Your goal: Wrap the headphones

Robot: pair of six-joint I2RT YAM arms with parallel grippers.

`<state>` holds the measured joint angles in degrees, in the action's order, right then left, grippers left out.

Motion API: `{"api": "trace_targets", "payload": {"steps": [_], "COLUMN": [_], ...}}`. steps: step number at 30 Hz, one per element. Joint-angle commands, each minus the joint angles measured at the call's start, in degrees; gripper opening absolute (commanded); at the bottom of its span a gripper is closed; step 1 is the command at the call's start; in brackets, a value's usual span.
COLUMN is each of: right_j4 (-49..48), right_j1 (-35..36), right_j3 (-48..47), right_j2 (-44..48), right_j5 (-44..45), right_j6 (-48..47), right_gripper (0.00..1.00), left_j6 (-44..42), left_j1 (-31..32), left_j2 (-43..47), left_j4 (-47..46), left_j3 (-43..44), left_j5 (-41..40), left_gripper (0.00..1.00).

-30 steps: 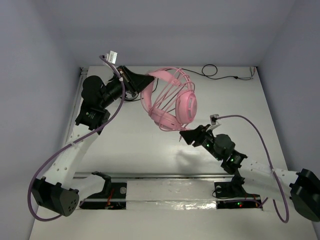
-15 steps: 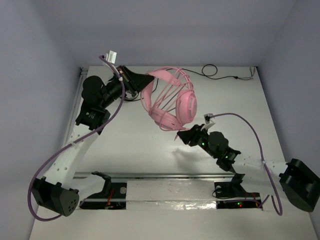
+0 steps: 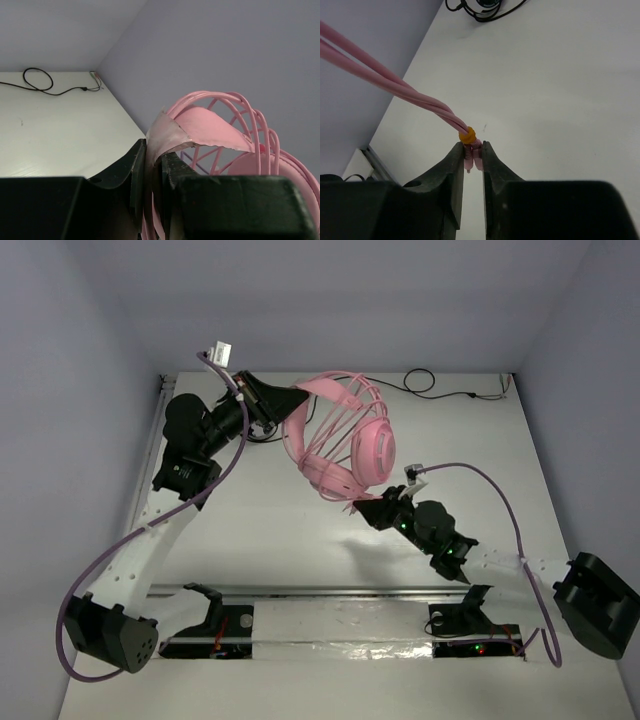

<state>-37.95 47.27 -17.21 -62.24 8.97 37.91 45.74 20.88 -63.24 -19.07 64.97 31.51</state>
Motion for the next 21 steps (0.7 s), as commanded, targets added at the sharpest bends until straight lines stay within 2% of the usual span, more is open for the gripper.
{"api": "trace_targets", "payload": {"steps": [1,4,5,8,12,13,16,19,21], "right_j4": [-2.0,-1.2,-0.9,0.0,2.5,2.8,1.6,1.7,3.4], "right_j1": [-0.3,0.2,1.0,4.8,12.7,15.5,18.2,21.5,24.6], "right_j3": [-2.3,-2.9,-3.1,-3.5,-6.0,-7.7,-9.9,-13.1,-15.6], "right_j2": [0.9,0.8,0.7,0.2,-2.9,-4.1,-9.0,-11.9,-12.4], "right_j5": [-0.7,-1.4,-1.2,1.5,7.2,8.7,8.8,9.7,11.0], "right_j6": [-0.6,1.0,1.6,3.5,3.9,4.2,4.9,4.3,3.5], "right_gripper": [0.17,0.1,0.1,0.11,0.11,0.11,0.11,0.11,0.11], "left_j6": [6.6,12.6,17.5,23.2,23.6,23.6,24.4,19.2,14.8], "left_j1": [-0.1,-0.1,-0.1,-0.1,-0.1,-0.1,-0.1,1.4,3.5], "left_j2": [2.3,3.0,4.1,5.2,6.4,6.6,5.8,5.3,5.4], "left_j4": [-9.4,-14.1,-15.7,-20.1,-20.7,-20.4,-21.5,-18.2,-16.4], "left_j3": [-1.3,-7.0,-9.3,-15.0,-18.0,-18.5,-19.2,-18.3,-18.1], "left_j5": [-2.6,-7.5,-11.6,-18.4,-27.6,-29.0,-30.9,-36.9,-44.7], "left_gripper": [0.0,0.0,0.0,0.0,0.0,0.0,0.0,0.0,0.0]}}
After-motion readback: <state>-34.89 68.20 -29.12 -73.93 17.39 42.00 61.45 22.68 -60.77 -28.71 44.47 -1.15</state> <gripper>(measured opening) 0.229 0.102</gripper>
